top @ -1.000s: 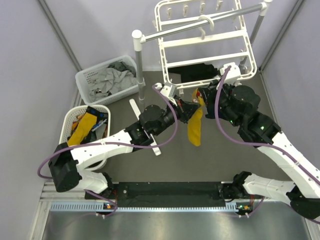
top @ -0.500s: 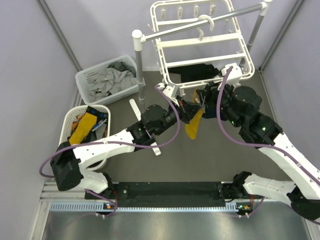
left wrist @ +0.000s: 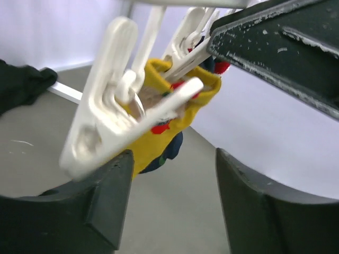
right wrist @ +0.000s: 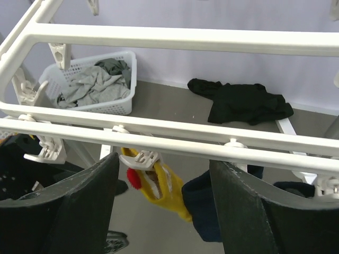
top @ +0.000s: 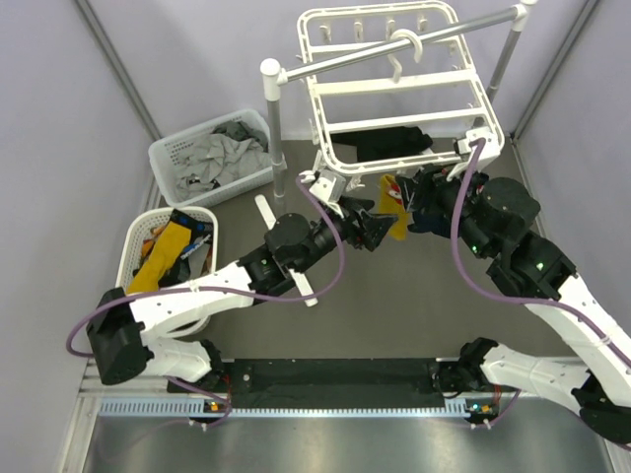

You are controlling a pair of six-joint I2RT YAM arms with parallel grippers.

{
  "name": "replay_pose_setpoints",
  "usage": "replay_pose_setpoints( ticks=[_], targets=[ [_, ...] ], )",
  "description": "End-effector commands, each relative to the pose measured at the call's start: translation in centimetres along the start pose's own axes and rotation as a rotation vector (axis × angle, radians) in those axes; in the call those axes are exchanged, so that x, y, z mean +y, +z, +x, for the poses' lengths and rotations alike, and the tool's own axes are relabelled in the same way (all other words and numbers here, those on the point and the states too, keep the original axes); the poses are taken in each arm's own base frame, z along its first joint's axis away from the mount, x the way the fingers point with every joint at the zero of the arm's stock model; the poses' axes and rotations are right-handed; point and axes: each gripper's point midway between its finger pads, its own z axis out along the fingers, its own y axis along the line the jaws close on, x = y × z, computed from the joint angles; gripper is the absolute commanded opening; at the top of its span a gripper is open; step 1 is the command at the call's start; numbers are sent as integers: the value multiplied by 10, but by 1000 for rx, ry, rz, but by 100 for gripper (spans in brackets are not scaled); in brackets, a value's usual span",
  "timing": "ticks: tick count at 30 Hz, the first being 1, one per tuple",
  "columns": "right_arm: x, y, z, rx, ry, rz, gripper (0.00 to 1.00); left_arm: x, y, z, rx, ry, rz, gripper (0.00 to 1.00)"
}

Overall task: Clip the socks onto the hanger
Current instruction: Open the clamp at the hanger.

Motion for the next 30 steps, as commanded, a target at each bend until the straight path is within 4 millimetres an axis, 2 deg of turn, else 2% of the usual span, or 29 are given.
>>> replay_pose_setpoints(
  ticks=[1, 5, 11, 15, 22, 28, 30],
  targets=[
    [-12, -10, -12, -52, -6, 40, 68, -8, -20, -40, -107, 100, 24, 78],
    [-19, -14, -6, -44, -22, 68, 68, -8, -31, -47, -101, 168, 21, 85],
    [-24, -16, 0, -34, -41, 85, 69, 2, -41, -52, -122, 271, -11, 88],
    [-24, -17, 0, -36, -46, 79, 70, 3, -37, -55, -129, 350, -7, 89],
    [-22, -18, -1, -44, -43, 68, 70, 21, -30, -62, -195, 440, -95, 88],
    [-24, -22, -3, -57, -37, 68, 70, 20, -22, -70, -231, 521, -118, 92],
    [-25, -22, 1, -52, -46, 71, 71, 27, -20, -68, -229, 550, -157, 92]
  ],
)
